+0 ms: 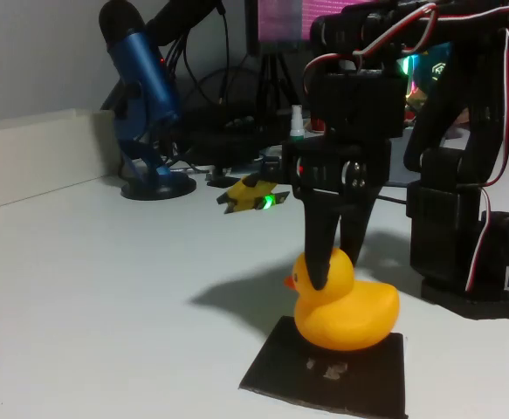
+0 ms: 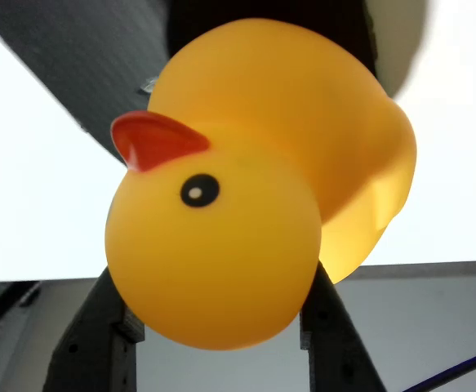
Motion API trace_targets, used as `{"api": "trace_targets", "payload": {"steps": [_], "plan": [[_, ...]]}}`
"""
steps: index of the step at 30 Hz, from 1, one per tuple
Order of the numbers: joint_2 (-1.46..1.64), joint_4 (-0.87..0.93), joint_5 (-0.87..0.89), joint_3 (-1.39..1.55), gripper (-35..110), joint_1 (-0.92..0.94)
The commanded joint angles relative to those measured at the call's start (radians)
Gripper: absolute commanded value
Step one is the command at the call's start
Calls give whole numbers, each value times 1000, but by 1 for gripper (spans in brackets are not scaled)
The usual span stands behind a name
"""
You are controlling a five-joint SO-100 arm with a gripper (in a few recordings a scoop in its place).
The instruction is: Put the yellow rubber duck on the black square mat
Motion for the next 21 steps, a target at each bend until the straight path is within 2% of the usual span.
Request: {"api": "trace_targets", "payload": {"steps": [1, 9, 16, 21], "plan": [[32, -3, -2, 12, 14, -9], [32, -5, -2, 12, 16, -12], [32, -3, -2, 14, 29, -14], [32, -3, -2, 14, 31, -14]]}}
